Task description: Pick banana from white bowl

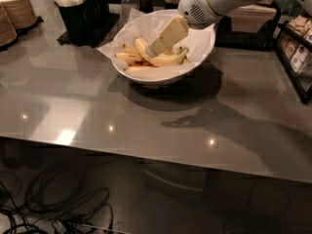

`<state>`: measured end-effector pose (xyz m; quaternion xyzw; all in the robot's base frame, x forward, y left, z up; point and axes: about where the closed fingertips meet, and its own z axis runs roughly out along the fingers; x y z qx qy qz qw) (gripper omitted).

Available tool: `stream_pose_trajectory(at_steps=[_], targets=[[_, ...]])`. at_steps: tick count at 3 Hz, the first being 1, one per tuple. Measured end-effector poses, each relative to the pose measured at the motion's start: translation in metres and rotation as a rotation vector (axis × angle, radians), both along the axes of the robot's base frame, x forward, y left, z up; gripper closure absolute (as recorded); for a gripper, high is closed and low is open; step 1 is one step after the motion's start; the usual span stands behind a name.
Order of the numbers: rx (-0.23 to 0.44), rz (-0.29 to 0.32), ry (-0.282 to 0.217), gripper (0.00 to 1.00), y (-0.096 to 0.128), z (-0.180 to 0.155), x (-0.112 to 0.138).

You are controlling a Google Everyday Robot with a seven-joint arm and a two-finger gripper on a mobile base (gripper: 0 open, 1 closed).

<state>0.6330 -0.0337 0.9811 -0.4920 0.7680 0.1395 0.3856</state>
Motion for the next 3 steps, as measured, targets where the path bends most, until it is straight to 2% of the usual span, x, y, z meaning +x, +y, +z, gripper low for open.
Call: stream_pose_trajectory(at_steps=[1, 2, 3], targets=[[0.003, 0.0, -0.001, 0.0, 0.002, 0.0, 0.002], [0.022, -0.032, -0.002, 0.0, 0.0, -0.005, 0.004], [0.074, -0.053, 0.011, 0.0, 0.017, -0.022, 0.026]])
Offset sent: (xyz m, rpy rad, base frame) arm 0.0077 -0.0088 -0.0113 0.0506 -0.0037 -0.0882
